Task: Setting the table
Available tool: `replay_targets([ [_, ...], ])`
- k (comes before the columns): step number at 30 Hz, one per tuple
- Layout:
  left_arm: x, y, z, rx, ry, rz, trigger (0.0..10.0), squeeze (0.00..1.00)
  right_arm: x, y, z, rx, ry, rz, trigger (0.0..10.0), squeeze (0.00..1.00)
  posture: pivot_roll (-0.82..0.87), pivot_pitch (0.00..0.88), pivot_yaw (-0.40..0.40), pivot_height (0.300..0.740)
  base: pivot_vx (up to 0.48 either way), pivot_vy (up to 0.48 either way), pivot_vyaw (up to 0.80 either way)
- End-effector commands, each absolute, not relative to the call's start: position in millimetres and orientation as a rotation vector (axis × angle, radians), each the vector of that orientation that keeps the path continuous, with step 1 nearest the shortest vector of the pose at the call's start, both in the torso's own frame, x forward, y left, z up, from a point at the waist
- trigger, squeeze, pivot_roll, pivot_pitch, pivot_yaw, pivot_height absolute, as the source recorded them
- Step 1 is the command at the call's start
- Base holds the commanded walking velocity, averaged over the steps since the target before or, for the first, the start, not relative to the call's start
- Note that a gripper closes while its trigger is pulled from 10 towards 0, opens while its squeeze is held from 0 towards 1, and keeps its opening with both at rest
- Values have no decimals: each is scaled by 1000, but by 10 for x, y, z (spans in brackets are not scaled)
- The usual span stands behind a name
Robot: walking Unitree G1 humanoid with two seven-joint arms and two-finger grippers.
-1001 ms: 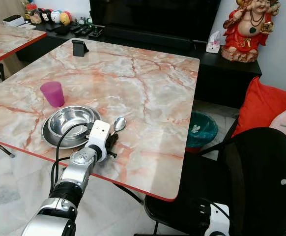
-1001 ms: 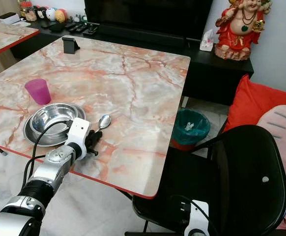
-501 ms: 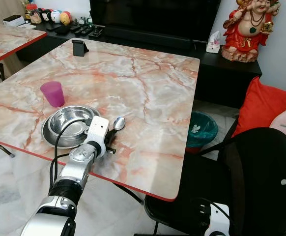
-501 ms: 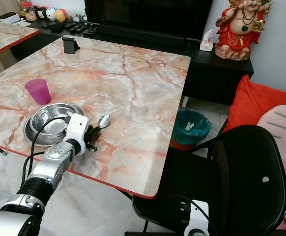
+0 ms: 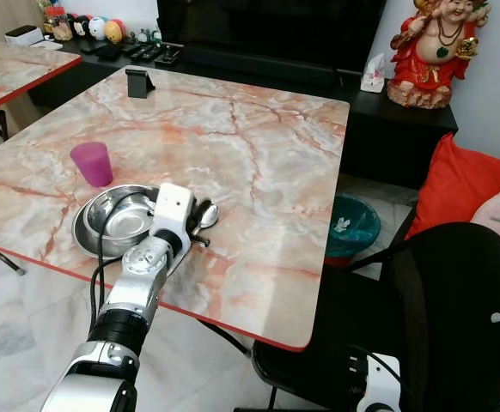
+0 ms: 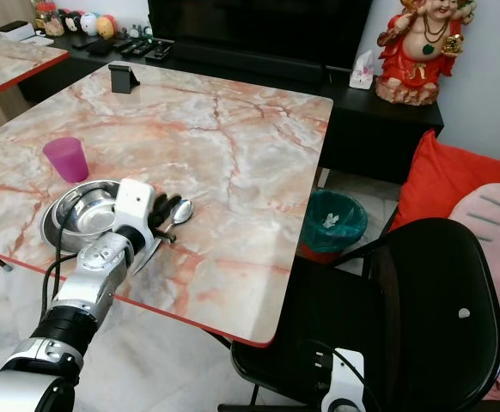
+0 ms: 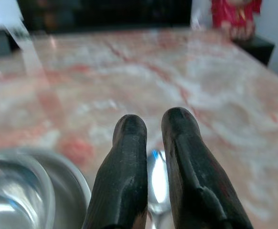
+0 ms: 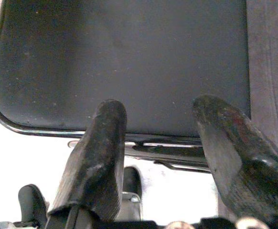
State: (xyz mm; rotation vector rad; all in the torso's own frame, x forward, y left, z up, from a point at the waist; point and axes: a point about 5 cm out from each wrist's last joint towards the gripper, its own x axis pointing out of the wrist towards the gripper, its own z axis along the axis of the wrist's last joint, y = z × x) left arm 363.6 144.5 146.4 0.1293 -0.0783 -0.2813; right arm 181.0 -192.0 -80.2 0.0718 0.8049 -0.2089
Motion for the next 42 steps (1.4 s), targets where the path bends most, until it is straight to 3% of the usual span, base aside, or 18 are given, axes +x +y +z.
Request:
replay_targets([
  [1,3593,1496,1444,168,-102,-260,10000,0,1808,-1932,-799,67,800,-216,10000,0,36,0,-48,740,0,0,0],
  [7,3522,1466,1438,93,-151,-270,10000,0,1806,-1919,-801,67,799,-212,10000,0,33,0,-49,740,0,0,0],
  [11,3379,1458,1453,190,-247,-257,10000,0,1802,-1909,-803,68,797,-214,10000,0,27,0,-44,740,0,0,0],
  [23,3082,1601,1268,232,-261,-143,10000,0,1749,-1939,-818,67,796,-222,10000,0,12,0,-37,740,0,0,0],
  [31,3090,1597,1207,175,-235,-89,10000,0,1737,-1948,-821,67,795,-222,10000,0,-9,0,-22,740,0,0,0],
  [42,3129,1605,1205,176,-223,-86,10000,0,1696,-1924,-846,65,815,-227,10000,0,-10,0,-13,740,0,383,0],
])
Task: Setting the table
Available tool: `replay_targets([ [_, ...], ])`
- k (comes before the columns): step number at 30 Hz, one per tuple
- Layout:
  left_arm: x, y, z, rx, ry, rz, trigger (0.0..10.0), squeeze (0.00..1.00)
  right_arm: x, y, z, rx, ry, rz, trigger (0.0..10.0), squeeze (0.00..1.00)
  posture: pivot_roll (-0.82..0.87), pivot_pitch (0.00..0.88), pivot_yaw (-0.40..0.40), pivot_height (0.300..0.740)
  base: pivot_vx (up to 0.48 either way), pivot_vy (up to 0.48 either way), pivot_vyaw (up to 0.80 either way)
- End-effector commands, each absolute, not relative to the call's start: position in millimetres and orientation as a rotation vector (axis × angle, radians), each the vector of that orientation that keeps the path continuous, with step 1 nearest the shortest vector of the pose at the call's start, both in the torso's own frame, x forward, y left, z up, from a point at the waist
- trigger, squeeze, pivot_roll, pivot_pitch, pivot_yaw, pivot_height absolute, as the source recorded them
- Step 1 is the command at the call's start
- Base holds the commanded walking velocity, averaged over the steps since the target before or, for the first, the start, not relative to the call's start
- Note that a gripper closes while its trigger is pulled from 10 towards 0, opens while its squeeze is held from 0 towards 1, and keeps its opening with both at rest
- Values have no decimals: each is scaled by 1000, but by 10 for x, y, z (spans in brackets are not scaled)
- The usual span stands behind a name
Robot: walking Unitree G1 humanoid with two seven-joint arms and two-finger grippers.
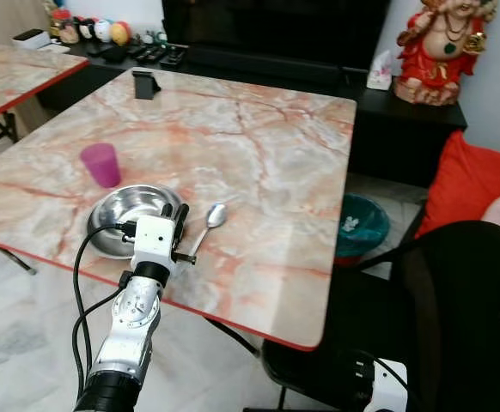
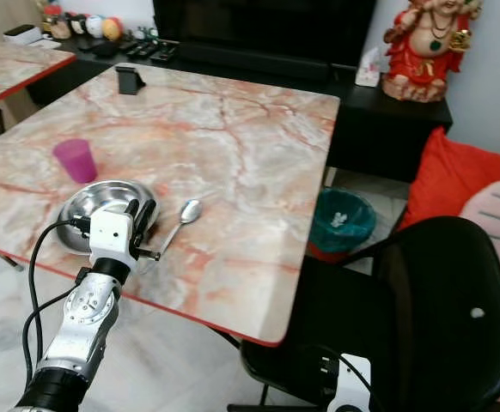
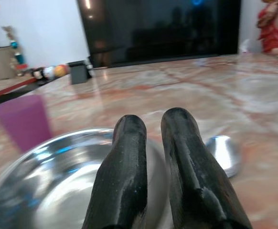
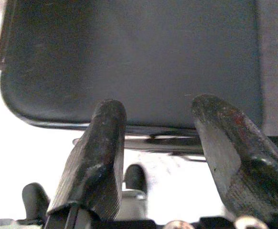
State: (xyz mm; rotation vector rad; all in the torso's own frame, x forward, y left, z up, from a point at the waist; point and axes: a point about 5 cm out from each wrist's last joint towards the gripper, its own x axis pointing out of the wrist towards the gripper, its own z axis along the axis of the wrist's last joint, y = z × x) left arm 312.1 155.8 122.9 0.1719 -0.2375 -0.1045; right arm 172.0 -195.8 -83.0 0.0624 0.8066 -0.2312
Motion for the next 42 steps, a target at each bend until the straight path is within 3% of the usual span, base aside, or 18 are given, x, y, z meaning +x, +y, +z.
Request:
replay_targets([
  [1,3129,1606,1202,172,-222,-85,10000,0,1697,-1924,-845,64,815,-228,10000,0,-10,0,-13,740,0,390,0],
  [42,3190,1628,1293,158,-249,-59,10000,0,1804,-1912,-791,71,772,-225,10000,0,11,0,-21,740,0,469,0],
])
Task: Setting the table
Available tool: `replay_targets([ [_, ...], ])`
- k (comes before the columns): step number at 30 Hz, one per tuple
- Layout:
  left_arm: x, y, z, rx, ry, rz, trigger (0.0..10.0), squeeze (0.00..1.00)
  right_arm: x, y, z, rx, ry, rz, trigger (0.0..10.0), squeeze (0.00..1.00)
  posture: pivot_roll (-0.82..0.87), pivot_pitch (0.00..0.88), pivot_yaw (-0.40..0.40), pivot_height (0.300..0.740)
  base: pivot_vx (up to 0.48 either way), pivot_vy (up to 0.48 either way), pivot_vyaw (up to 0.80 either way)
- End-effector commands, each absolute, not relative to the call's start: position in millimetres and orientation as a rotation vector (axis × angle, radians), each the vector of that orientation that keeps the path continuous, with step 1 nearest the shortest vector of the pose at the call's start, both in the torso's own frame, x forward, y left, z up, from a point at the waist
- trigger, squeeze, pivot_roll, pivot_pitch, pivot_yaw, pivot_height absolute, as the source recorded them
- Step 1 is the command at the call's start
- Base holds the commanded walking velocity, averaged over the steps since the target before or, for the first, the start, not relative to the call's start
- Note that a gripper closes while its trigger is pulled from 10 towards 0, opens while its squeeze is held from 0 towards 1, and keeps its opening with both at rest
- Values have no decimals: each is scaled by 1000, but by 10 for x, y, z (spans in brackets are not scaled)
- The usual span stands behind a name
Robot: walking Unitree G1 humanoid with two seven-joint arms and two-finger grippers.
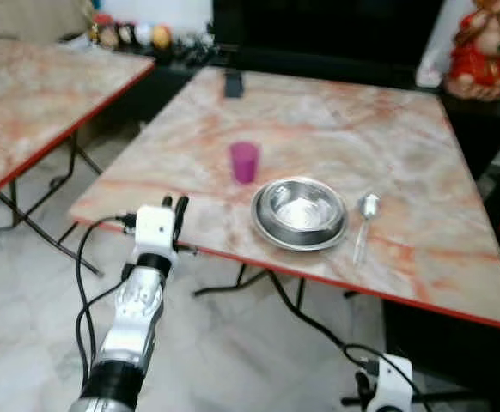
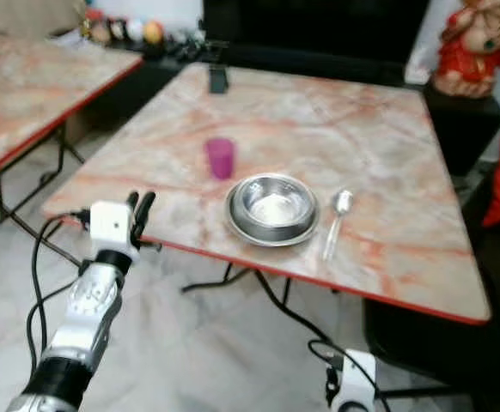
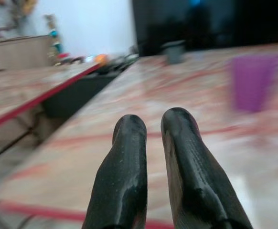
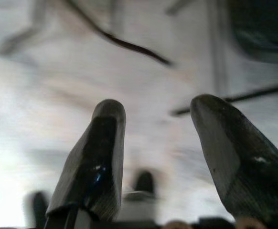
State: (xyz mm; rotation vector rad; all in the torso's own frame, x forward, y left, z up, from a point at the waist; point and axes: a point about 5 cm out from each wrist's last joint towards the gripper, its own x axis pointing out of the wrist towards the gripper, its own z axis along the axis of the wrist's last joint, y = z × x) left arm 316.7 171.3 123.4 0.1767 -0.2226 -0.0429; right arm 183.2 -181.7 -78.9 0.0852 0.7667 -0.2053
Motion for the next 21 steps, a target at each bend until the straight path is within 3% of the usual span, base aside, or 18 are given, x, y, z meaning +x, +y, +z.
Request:
replay_targets([
  [1,3190,1628,1293,158,-249,-59,10000,0,1804,-1912,-791,71,772,-225,10000,0,11,0,-21,740,0,480,0],
  [21,3222,1674,1324,147,-248,-28,10000,0,1796,-1962,-800,85,797,-226,10000,0,16,0,-38,740,0,480,0],
])
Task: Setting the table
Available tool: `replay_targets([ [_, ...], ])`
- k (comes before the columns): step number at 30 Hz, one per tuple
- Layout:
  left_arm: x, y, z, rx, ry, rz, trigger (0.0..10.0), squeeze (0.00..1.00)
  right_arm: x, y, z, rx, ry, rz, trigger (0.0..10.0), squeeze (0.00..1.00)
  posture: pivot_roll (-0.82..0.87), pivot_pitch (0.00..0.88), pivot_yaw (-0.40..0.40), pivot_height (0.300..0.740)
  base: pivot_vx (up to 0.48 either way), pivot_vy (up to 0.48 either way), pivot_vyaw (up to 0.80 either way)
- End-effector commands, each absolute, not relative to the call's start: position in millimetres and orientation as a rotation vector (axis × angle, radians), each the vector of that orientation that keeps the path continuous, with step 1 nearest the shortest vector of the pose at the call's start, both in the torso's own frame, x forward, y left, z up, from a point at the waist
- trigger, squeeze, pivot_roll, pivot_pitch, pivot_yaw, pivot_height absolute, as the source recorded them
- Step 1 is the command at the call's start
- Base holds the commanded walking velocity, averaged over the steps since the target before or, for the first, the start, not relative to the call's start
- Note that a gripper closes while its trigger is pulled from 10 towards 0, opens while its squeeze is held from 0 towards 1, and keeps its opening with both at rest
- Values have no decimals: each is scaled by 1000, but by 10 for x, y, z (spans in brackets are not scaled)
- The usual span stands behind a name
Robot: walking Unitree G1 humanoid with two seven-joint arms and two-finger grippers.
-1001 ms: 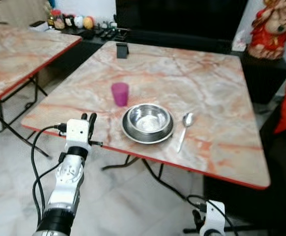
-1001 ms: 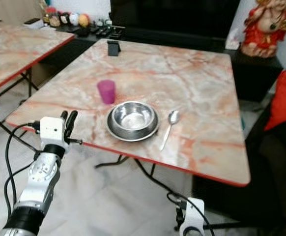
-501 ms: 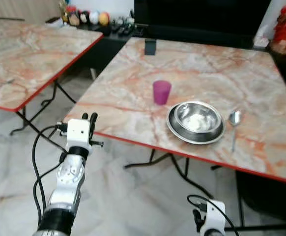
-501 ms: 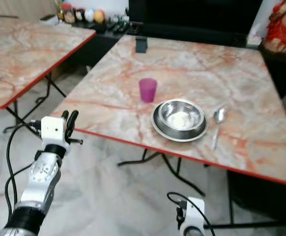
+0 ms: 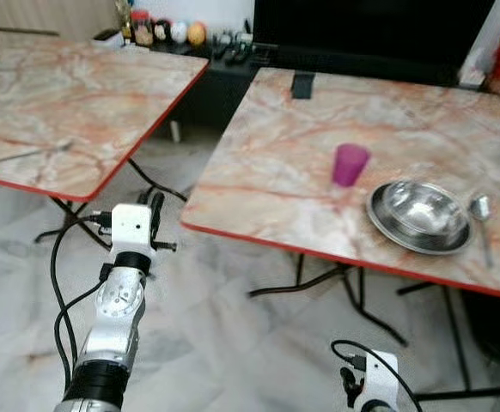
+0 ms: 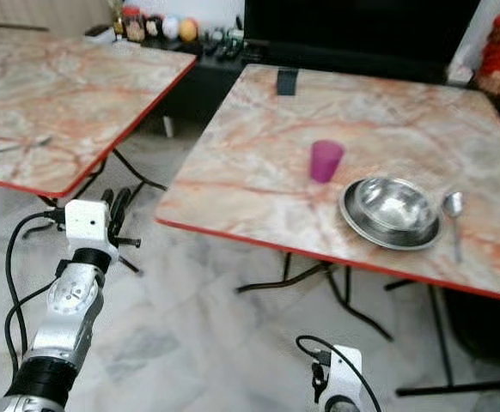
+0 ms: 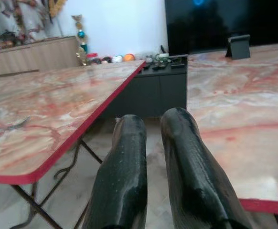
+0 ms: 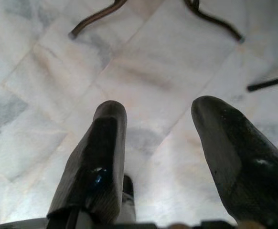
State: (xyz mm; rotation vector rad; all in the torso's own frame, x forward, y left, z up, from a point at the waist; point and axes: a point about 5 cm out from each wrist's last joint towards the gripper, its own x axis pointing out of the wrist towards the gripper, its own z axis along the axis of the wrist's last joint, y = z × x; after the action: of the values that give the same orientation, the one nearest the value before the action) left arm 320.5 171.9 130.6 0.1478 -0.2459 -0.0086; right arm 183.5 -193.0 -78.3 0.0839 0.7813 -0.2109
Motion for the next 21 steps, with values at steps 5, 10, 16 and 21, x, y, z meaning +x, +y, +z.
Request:
replay_targets([
  [5,3227,1670,1326,144,-247,-28,10000,0,1804,-1961,-797,82,797,-226,10000,0,15,0,-40,740,0,480,0],
  [10,3228,1670,1325,142,-246,-26,10000,0,1812,-1964,-792,80,793,-224,10000,0,15,0,-40,740,0,480,0],
  [16,3230,1675,1324,143,-245,-25,10000,0,1821,-1959,-788,79,789,-221,10000,0,23,0,-40,740,0,480,0],
  [21,3228,1684,1325,142,-246,-25,10000,0,1826,-1941,-788,80,788,-217,10000,0,28,0,-41,740,0,480,0],
])
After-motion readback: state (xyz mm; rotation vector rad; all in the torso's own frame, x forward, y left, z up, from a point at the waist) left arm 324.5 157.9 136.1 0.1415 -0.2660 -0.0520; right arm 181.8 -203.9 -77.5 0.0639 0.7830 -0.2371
